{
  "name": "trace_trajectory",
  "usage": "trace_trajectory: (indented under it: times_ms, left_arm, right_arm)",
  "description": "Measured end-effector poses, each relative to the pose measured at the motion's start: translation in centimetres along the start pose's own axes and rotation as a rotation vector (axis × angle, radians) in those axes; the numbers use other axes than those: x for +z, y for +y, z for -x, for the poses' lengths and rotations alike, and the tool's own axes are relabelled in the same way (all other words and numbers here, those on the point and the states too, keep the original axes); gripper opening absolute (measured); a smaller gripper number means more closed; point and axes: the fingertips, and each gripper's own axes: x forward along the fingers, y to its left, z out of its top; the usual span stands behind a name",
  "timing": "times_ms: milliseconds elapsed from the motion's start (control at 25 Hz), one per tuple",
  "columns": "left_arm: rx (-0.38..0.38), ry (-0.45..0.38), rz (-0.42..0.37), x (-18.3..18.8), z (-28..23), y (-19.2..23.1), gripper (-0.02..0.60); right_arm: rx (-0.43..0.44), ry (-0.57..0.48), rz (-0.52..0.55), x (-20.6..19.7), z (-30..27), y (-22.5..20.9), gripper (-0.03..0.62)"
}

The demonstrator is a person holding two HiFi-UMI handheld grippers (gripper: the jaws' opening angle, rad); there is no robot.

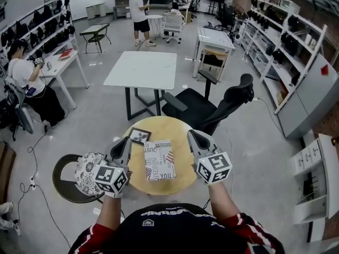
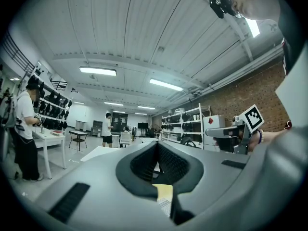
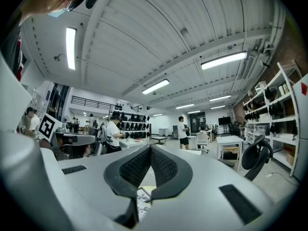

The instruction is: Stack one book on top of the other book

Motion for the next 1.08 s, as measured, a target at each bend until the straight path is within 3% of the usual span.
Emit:
trace_trajectory:
  times_ms: [1080]
  left_arm:
    - [0.009,-0.005,0.005,-0.35,0.03,0.24,0.015]
  right_arm:
    - [0.009,0.034,0.023,-0.89,-0.51,0.05,0.028]
